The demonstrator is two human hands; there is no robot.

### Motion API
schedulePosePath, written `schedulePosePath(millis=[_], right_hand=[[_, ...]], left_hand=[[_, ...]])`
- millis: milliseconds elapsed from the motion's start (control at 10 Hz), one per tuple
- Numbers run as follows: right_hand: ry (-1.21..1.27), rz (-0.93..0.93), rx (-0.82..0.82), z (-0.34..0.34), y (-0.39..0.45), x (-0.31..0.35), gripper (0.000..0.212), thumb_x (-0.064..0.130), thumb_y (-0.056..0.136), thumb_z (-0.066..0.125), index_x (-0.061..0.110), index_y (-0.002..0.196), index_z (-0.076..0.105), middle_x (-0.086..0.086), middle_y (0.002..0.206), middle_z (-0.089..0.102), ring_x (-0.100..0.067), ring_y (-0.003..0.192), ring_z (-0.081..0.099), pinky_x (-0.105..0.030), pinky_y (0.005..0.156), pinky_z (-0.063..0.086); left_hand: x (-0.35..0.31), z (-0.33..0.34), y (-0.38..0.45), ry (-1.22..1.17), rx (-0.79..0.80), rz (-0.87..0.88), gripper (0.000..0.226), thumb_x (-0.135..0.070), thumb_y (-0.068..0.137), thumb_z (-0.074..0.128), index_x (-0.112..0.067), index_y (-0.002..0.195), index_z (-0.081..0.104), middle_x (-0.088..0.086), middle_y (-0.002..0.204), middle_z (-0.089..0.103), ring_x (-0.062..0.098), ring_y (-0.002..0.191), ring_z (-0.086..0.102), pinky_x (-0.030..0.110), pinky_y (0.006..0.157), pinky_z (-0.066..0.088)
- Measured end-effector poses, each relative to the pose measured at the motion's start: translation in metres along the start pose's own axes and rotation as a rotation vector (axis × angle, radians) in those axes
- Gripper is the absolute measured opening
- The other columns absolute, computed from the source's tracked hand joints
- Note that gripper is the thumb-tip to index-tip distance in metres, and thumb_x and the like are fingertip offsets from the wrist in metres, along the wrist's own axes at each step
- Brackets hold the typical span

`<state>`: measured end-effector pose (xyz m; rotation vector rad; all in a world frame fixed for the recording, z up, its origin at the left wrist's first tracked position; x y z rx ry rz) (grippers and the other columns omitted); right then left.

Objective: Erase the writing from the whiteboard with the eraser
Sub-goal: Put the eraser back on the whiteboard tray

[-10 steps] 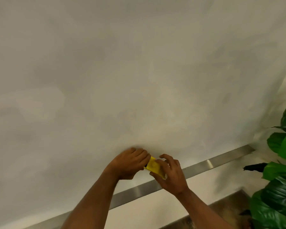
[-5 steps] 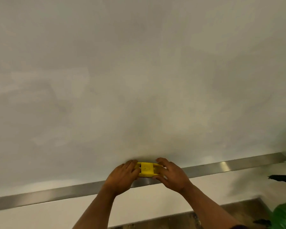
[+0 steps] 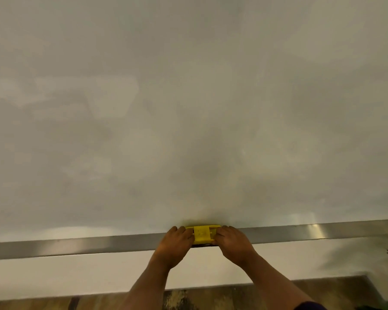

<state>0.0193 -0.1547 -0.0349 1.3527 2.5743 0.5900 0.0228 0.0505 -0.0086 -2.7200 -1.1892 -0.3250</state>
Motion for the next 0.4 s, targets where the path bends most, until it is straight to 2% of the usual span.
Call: schedulePosePath(millis=[100,200,300,400], right_hand=[[0.024,0.036,0.092,0.009,0.001,0.001,0.038,0.016,0.051,0.099,0.024,0.084,0.081,0.006,0.087,0.075,-0.016,0.070,0.071,-0.025,0.058,0.056],[0.058,0.038,0.118,0.015,-0.001,0.003,0.046,0.011,0.049,0.098,0.024,0.091,0.082,0.006,0.093,0.076,-0.016,0.076,0.073,-0.025,0.062,0.058],[0.045,0.027,0.130,0.013,0.001,0.004,0.044,0.013,0.047,0.100,0.023,0.085,0.081,0.004,0.088,0.075,-0.018,0.071,0.072,-0.025,0.057,0.056],[0.020,0.021,0.121,0.003,-0.001,0.004,0.026,0.024,0.064,0.095,0.021,0.082,0.077,-0.002,0.088,0.072,-0.021,0.069,0.068,-0.028,0.055,0.055]], left_hand=[[0.001,0.003,0.003,0.017,0.045,-0.034,0.031,-0.027,0.049,0.098,-0.031,0.072,0.077,-0.011,0.077,0.073,0.010,0.065,0.069,0.022,0.056,0.053],[0.000,0.010,0.005,-0.020,0.117,-0.088,0.020,-0.014,0.091,0.069,-0.024,0.108,0.075,0.001,0.113,0.073,0.023,0.098,0.071,0.035,0.080,0.055],[0.001,0.025,0.011,-0.008,0.239,-0.029,0.033,-0.002,0.103,0.044,-0.011,0.127,0.064,0.014,0.135,0.061,0.037,0.118,0.059,0.045,0.094,0.047],[0.003,0.010,0.002,-0.067,0.117,-0.018,0.019,-0.017,0.089,0.069,-0.017,0.107,0.075,0.008,0.112,0.070,0.029,0.098,0.066,0.038,0.081,0.053]])
Point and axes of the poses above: each hand's wrist, its own y-axis towards the middle knuckle, its own z-axis out of the palm, x = y × z, the point moved 3 cm from there along y, towards the middle knuckle
